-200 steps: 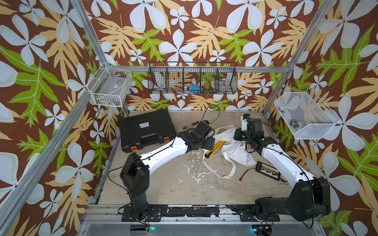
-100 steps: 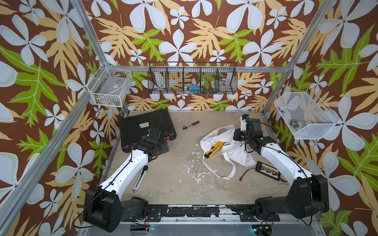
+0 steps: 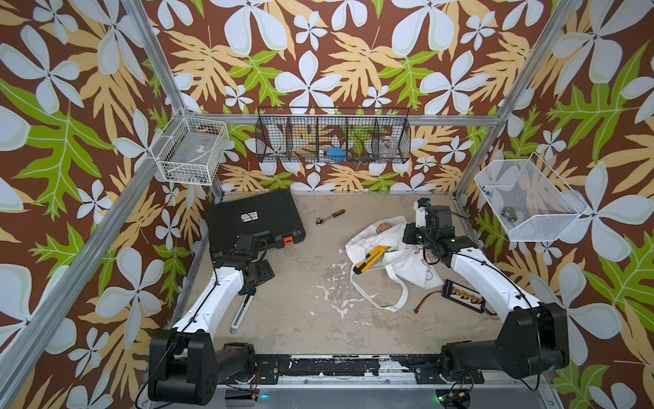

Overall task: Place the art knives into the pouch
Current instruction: Pick up the utility knife at the center of the board.

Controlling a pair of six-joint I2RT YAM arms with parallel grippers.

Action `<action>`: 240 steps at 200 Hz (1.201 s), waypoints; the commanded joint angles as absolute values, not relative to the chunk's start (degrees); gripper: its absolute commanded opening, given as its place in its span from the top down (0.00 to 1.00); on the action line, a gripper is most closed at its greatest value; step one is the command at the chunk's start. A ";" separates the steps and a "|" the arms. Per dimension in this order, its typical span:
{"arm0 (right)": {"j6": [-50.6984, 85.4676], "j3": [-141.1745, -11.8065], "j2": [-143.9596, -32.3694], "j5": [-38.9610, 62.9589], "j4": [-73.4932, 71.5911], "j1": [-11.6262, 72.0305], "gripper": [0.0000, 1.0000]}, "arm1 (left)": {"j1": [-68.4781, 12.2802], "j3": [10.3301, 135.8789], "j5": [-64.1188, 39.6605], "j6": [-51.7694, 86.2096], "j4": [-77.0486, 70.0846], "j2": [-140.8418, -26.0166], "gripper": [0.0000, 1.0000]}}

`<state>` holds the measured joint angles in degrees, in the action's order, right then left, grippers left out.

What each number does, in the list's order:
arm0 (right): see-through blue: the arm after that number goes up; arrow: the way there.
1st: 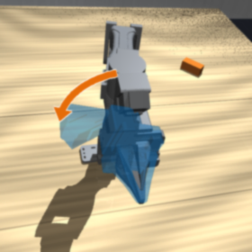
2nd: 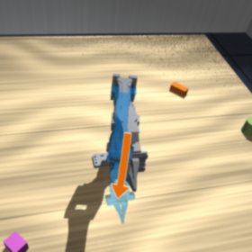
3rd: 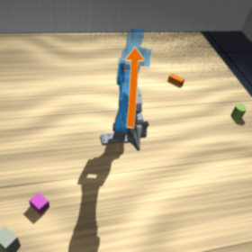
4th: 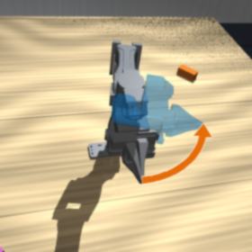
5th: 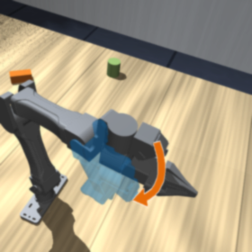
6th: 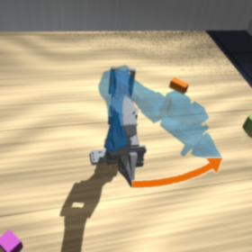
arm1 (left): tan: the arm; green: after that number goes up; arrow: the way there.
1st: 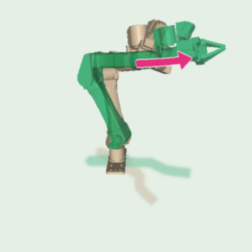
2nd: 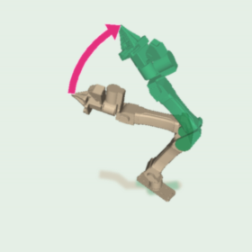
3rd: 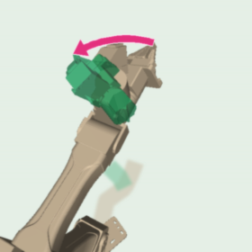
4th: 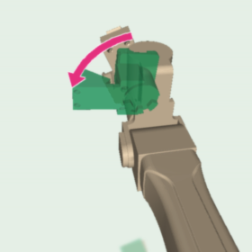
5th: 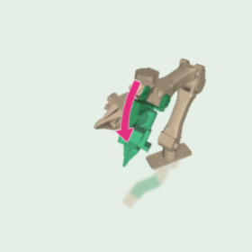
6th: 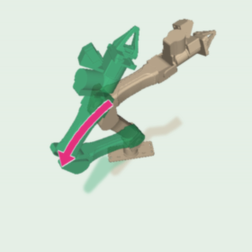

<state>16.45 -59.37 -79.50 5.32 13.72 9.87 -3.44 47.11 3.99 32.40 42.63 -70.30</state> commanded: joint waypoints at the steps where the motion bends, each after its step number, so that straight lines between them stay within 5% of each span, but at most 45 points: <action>1: 16.26 -59.70 -79.36 5.83 12.17 9.84 1.00 | -2.48 47.63 1.39 27.89 44.33 -70.25 0.18; 63: 16.46 -59.68 -79.24 6.19 11.95 9.85 1.00 | 1.87 48.50 -5.64 30.22 46.26 -70.73 0.17; 126: 16.61 -59.41 -78.65 6.55 11.75 9.89 1.00 | 3.90 38.18 -3.44 56.40 41.34 -56.14 0.15; 142: 16.70 -59.35 -78.65 6.63 11.68 9.84 1.00 | 3.91 39.61 -0.37 60.66 42.19 -53.38 0.08; 150: 16.70 -59.33 -78.59 6.67 11.65 9.85 1.00 | 3.87 40.83 1.15 62.35 43.62 -53.47 0.00; 198: 16.79 -59.33 -78.64 6.49 11.66 9.84 1.00 | 4.52 48.58 8.93 71.27 51.50 -63.41 0.00; 240: 16.83 -59.42 -79.13 6.59 11.66 9.88 1.00 | 5.25 42.05 8.44 84.52 47.06 -64.34 0.00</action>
<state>16.45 -59.37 -79.07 6.15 13.37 9.87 4.93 45.30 7.18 73.95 47.75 -65.30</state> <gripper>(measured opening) 0.049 0.997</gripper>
